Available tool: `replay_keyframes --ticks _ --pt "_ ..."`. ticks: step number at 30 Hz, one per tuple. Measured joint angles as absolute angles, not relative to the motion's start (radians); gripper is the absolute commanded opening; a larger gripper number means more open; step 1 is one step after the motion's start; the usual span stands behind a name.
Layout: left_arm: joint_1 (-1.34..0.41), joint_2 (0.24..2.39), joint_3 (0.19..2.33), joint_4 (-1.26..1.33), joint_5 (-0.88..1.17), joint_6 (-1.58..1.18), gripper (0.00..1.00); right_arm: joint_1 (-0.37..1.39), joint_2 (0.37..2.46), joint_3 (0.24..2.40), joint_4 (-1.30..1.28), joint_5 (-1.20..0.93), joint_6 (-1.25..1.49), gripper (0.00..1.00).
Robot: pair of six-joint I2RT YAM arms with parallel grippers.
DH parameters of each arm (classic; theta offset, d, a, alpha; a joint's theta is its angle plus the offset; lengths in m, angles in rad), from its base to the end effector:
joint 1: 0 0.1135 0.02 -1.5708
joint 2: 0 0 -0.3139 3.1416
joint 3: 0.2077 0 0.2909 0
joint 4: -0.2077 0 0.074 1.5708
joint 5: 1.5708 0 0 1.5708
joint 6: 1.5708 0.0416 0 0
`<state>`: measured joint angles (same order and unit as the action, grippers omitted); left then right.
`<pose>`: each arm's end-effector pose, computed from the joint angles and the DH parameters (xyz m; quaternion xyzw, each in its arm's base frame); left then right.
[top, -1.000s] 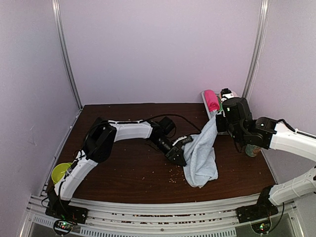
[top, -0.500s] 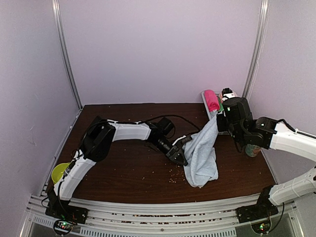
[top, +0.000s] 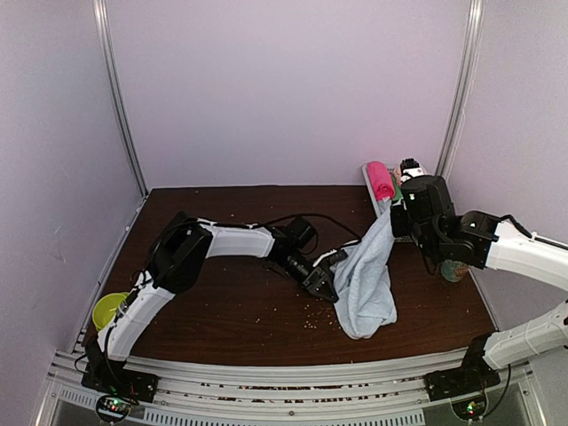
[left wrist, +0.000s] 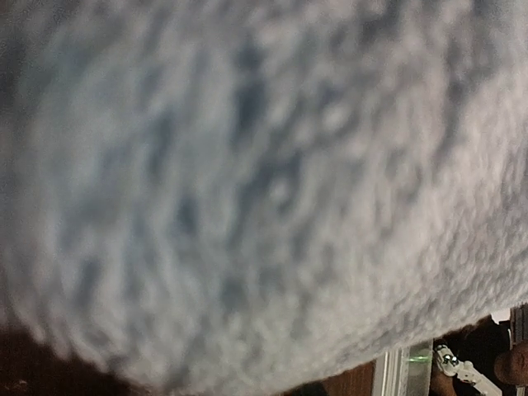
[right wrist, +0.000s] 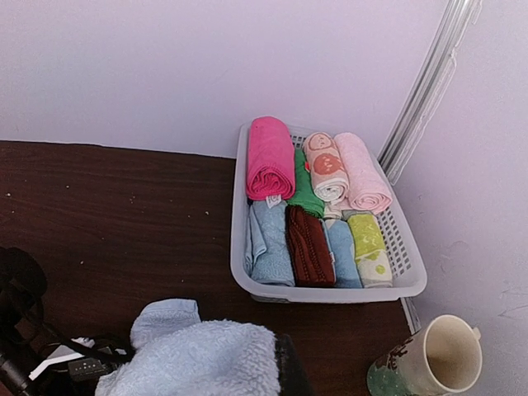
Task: Roll the towels
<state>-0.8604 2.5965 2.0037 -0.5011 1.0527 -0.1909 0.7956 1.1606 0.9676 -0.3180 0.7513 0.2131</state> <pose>0.3648 -0.4795 0.0829 -0.3881 -0.7546 0.5247 0.0683 0.2140 0.1778 0.3546 -0.0529 0.8221 -0.0499 0.5646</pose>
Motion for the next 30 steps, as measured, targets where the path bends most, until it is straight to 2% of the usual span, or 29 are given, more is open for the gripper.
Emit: replay_keyframes --ticks 1,8,13,17,22,30 --pt "-0.863 2.597 2.006 -0.503 1.046 -0.199 0.00 0.796 1.159 0.966 -0.318 0.752 0.213 0.00" --pt "-0.865 2.590 2.013 -0.521 1.034 -0.208 0.00 0.796 1.148 0.960 -0.318 0.759 0.214 0.00" --pt "-0.865 2.486 1.876 -0.576 0.951 -0.134 0.00 0.796 1.148 0.959 -0.324 0.760 0.212 0.00" --pt "-0.826 2.271 1.702 -0.670 0.846 -0.036 0.00 0.795 1.150 0.965 -0.333 0.762 0.202 0.00" --pt "-0.705 1.959 1.610 -0.706 0.725 0.069 0.00 0.795 1.195 1.029 -0.347 0.751 0.168 0.00" --pt "-0.472 1.617 1.394 -0.679 0.379 0.221 0.00 0.871 1.483 1.275 -0.426 0.592 0.071 0.00"
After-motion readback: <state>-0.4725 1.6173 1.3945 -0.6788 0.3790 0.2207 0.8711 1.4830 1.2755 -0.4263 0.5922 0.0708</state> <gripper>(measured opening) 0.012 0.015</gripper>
